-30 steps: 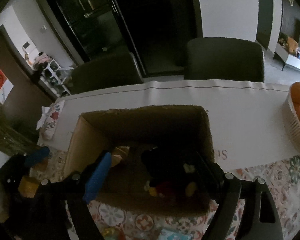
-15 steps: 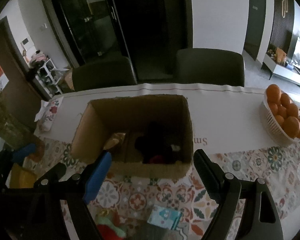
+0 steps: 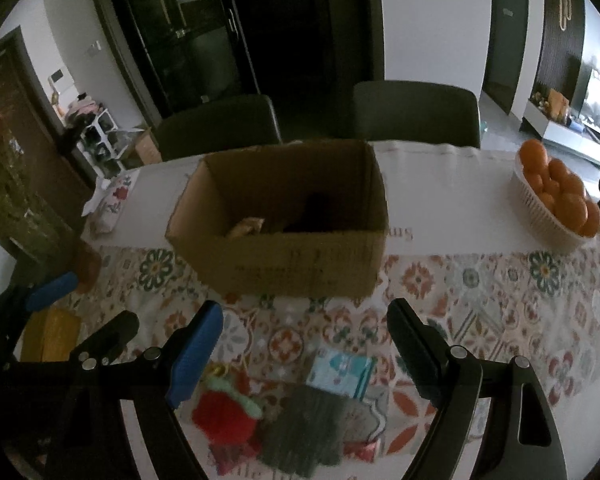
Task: Organize soft objects
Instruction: 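Move both tools back to the remaining items on the runner, then grasp the red strawberry plush with the left tool while the right tool grasps the grey knitted item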
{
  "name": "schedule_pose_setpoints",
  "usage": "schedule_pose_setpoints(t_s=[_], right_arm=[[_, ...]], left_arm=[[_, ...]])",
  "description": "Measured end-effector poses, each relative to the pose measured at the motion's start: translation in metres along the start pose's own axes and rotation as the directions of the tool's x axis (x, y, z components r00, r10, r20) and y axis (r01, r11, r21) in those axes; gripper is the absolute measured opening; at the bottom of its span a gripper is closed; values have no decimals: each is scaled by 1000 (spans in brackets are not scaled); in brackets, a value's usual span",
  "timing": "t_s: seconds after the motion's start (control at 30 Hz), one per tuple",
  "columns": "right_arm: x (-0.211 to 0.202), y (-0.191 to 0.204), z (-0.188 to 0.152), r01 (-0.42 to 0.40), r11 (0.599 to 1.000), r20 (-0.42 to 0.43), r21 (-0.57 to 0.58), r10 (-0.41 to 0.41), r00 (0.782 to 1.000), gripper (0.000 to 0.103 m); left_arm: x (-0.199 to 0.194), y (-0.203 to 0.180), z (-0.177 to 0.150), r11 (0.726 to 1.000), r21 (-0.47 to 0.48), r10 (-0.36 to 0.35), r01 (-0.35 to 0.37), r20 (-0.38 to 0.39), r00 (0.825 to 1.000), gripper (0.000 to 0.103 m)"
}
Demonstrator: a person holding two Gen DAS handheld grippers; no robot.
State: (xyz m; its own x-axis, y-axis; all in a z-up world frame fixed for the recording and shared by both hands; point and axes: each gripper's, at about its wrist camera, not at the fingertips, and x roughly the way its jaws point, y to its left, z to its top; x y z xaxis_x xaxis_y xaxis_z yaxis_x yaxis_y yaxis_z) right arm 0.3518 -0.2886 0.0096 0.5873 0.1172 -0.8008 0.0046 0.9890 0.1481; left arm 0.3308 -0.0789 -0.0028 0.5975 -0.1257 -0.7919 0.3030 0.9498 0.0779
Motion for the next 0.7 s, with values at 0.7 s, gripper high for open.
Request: schedule_pose_setpoints(t_s=[0.7], right_arm=[[9, 2, -89, -28, 999, -61, 45, 31, 998, 85]], left_arm=[[8, -15, -81, 996, 13, -92, 93, -77, 993, 87]])
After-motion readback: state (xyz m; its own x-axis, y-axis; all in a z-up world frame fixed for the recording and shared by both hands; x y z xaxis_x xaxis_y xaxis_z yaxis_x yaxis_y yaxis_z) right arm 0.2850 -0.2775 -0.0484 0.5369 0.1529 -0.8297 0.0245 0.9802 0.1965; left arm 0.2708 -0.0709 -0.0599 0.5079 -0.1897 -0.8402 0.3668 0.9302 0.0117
